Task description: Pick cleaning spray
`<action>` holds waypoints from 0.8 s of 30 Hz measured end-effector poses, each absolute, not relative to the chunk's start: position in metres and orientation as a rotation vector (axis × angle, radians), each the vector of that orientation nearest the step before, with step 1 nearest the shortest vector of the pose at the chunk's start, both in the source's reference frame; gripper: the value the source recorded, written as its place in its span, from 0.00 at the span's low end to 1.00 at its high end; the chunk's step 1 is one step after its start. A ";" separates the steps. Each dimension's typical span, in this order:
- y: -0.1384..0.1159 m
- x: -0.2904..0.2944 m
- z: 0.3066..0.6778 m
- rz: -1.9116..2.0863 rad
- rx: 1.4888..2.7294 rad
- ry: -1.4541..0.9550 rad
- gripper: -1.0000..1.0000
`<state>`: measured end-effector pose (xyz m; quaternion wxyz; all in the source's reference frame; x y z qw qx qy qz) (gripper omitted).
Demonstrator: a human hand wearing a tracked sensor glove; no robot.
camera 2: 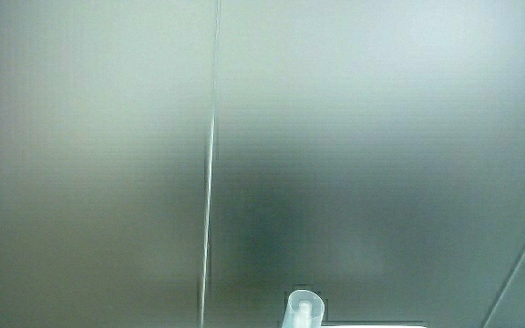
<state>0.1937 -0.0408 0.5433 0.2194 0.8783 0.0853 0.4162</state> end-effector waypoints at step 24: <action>-0.046 0.213 0.591 2.022 1.956 0.176 0.50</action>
